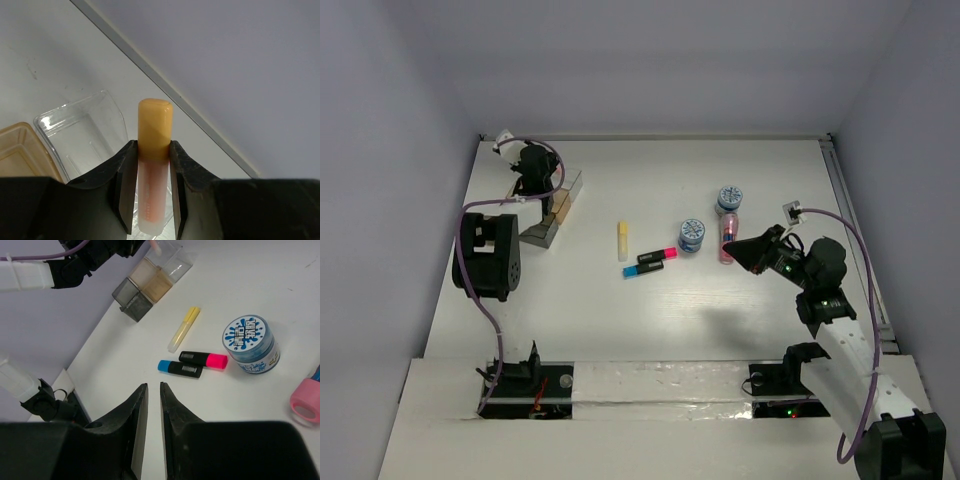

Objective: Sort the stationery into containers
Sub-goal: Place the stationery in the storage box, then pick up the stationery from the center of the board, then place the stationery in the storage box, then pick up the stationery from the center of the board, then move the storage box to the center of the board.

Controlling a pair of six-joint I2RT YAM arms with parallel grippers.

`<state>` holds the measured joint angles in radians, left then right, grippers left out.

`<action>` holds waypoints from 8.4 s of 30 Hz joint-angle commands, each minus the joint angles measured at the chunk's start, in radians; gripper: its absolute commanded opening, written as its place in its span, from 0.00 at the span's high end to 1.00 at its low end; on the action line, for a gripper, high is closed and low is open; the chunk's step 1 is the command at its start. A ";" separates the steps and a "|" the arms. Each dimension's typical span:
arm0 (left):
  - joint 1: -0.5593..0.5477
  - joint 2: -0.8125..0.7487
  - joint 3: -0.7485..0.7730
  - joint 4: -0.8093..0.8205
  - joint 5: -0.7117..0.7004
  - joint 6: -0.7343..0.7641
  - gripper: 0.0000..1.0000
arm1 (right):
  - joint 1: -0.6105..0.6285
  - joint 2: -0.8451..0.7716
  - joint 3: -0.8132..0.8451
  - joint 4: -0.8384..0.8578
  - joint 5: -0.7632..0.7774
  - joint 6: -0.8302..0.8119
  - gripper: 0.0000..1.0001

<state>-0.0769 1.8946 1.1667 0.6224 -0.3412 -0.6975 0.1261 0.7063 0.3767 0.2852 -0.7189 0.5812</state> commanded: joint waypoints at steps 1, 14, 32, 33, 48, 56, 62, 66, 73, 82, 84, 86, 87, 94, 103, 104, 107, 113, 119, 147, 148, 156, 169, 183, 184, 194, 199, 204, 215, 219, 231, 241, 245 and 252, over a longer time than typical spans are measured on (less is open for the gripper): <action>0.002 0.004 -0.033 0.099 -0.004 -0.005 0.95 | 0.010 -0.014 -0.005 0.063 -0.011 0.002 0.78; -0.008 0.037 -0.052 0.135 0.005 -0.008 0.78 | 0.010 -0.011 -0.010 0.088 -0.030 0.016 0.78; -0.134 -0.221 -0.075 0.010 -0.076 0.176 0.66 | 0.010 0.004 -0.007 0.065 -0.001 0.005 0.80; -0.164 -0.245 -0.073 -0.018 -0.106 0.187 0.75 | 0.010 0.007 -0.005 0.051 0.012 -0.003 0.85; -0.567 -0.342 -0.237 -0.340 -0.147 0.222 0.69 | 0.010 0.044 0.011 -0.034 0.098 -0.034 0.77; -0.577 -0.148 -0.130 -0.474 -0.122 0.265 0.54 | 0.020 0.033 0.018 -0.063 0.121 -0.049 0.56; -0.577 -0.065 -0.101 -0.481 -0.078 0.279 0.56 | 0.020 0.028 0.019 -0.069 0.122 -0.055 0.57; -0.577 -0.048 -0.107 -0.480 -0.076 0.277 0.58 | 0.020 0.036 0.019 -0.066 0.115 -0.053 0.57; -0.577 -0.045 -0.093 -0.483 -0.136 0.291 0.95 | 0.029 0.042 0.022 -0.063 0.113 -0.052 0.75; -0.372 -0.216 0.008 -0.435 0.025 0.257 1.00 | 0.125 0.105 0.054 -0.086 0.197 -0.092 0.94; -0.304 -0.216 0.050 -0.440 0.089 0.239 1.00 | 0.139 0.120 0.062 -0.092 0.210 -0.101 0.94; -0.204 -0.198 0.106 -0.440 0.137 0.195 1.00 | 0.150 0.127 0.062 -0.092 0.208 -0.104 0.93; -0.178 -0.187 0.125 -0.440 0.148 0.182 1.00 | 0.161 0.127 0.060 -0.090 0.208 -0.107 0.93; -0.054 -0.068 0.240 -0.432 0.058 0.113 1.00 | 0.179 0.140 0.056 -0.050 0.182 -0.112 0.92; -0.029 0.012 0.209 -0.303 -0.036 0.044 1.00 | 0.208 0.150 0.039 0.031 0.116 -0.110 0.92; -0.029 0.017 0.199 -0.293 -0.045 0.046 1.00 | 0.208 0.150 0.036 0.037 0.111 -0.109 0.92; -0.029 0.037 0.185 -0.250 -0.067 0.058 1.00 | 0.208 0.139 0.028 0.065 0.095 -0.096 0.91; -0.029 0.067 0.159 -0.132 -0.068 0.092 1.00 | 0.208 0.059 -0.002 0.094 0.099 -0.093 0.91; -0.038 0.104 0.145 -0.095 -0.062 0.113 0.99 | 0.208 0.061 -0.015 0.129 0.090 -0.084 0.91; -0.075 -0.202 -0.068 0.004 -0.074 0.170 0.33 | 0.208 0.110 0.025 0.026 0.217 -0.118 0.98; -0.086 -0.262 -0.074 0.005 -0.076 0.180 0.34 | 0.208 0.113 0.045 -0.016 0.242 -0.126 1.00; -0.190 -0.581 -0.113 -0.105 -0.021 0.257 1.00 | 0.251 0.223 0.200 -0.225 0.507 -0.141 0.89; -0.247 -1.228 -0.240 -0.728 0.337 0.357 0.88 | 0.399 0.630 0.479 -0.345 0.797 -0.267 0.09; -0.247 -1.568 -0.498 -0.796 0.379 0.397 0.60 | 0.438 0.907 0.648 -0.392 0.891 -0.302 0.07; -0.247 -1.562 -0.492 -0.803 0.390 0.397 0.60 | 0.438 0.917 0.656 -0.393 0.895 -0.304 0.08; -0.238 -1.554 -0.499 -0.787 0.459 0.411 0.60 | 0.457 0.995 0.722 -0.420 1.006 -0.313 0.30; -0.206 -1.560 -0.503 -0.776 0.494 0.415 0.60 | 0.487 0.926 0.755 -0.463 1.116 -0.342 0.49; -0.196 -1.569 -0.496 -0.786 0.478 0.415 0.60 | 0.530 0.845 0.832 -0.480 1.141 -0.389 0.53; -0.187 -1.614 -0.470 -0.837 0.316 0.394 0.60 | 0.685 1.119 1.189 -0.138 0.745 -0.310 0.54; -0.187 -1.614 -0.463 -0.855 0.268 0.385 0.60 | 0.741 1.326 1.371 -0.066 0.661 -0.270 0.54; -0.187 -1.612 -0.463 -0.859 0.249 0.382 0.61 | 0.845 1.759 1.915 -0.075 0.637 -0.241 0.54; -0.187 -1.617 -0.466 -0.856 0.260 0.383 0.61 | 0.845 1.868 2.002 -0.127 0.704 -0.282 0.55; -0.187 -1.612 -0.464 -0.857 0.260 0.383 0.61 | 0.854 1.834 1.931 -0.109 0.742 -0.300 0.55; -0.187 -1.614 -0.466 -0.854 0.266 0.383 0.61 | 0.854 1.814 1.877 -0.147 0.770 -0.343 0.53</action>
<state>-0.2668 0.2855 0.6735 -0.2607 -0.0830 -0.3122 0.9703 2.5793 2.2578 0.0917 0.0196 0.2749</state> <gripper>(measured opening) 0.399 0.720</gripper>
